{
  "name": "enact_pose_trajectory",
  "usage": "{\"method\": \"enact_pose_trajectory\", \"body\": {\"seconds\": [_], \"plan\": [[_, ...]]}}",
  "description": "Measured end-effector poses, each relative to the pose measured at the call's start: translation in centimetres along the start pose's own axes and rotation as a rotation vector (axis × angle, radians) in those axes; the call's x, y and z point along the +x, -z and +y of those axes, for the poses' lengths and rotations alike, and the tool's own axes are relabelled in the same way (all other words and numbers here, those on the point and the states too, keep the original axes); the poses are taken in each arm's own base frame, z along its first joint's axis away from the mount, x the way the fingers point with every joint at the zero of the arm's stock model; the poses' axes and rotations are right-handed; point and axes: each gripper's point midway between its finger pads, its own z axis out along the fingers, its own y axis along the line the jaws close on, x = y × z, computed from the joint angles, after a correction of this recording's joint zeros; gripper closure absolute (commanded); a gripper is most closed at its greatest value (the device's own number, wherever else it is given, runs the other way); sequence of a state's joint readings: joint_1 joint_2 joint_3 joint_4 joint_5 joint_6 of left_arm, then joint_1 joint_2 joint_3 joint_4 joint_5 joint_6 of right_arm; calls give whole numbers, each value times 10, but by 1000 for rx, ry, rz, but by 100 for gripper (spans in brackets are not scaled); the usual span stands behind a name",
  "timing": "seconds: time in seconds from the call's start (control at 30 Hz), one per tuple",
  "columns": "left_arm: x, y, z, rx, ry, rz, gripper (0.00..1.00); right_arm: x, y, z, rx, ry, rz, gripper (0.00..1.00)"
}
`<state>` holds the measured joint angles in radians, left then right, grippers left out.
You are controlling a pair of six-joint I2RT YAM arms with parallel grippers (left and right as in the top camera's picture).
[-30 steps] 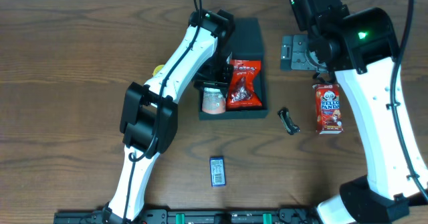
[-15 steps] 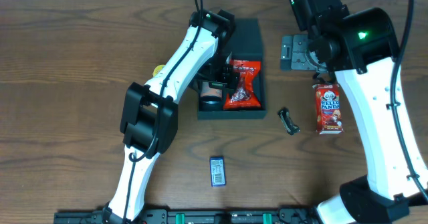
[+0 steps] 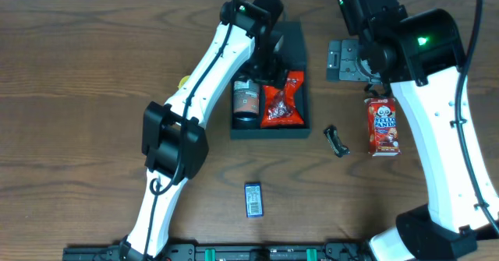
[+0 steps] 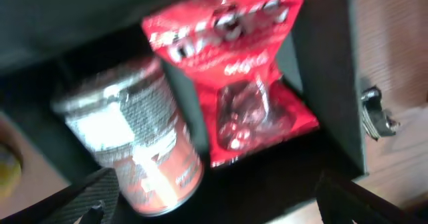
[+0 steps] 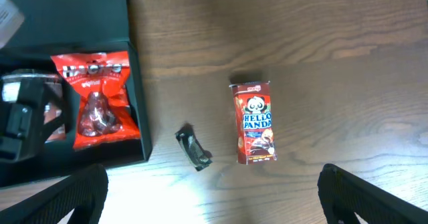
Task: Pack container
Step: 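Lower the can beside the Hacks bag and release it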
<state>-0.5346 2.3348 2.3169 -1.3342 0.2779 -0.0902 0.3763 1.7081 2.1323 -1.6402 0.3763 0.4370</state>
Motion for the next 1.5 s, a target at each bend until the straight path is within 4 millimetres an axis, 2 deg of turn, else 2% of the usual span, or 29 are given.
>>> {"method": "enact_pose_trajectory", "body": {"seconds": [0.1,0.33,0.57,0.67,0.83,0.97,1.1,1.5], "plan": [[-7,-1,1,-36,-78,-30,5,0,0,0,0,0,0,1],[-21,1,19,-178,-276,-75,5,0,0,0,-1,-1,-1,1],[-33,2,16,-173,-352,-119,5,0,0,0,-1,-1,-2,1],[-34,-2,14,-158,-367,-125,5,0,0,0,-1,-1,-2,1],[-16,-33,17,-116,-358,-46,5,-1,0,0,-1,-1,-2,1],[-16,-48,19,-106,-357,-41,5,0,0,0,-1,-1,-2,1],[-24,-51,17,-99,-360,-75,5,0,0,0,-1,-1,-2,1],[-31,-53,19,-99,-352,-106,5,-1,0,0,-1,-1,-2,1]]}}
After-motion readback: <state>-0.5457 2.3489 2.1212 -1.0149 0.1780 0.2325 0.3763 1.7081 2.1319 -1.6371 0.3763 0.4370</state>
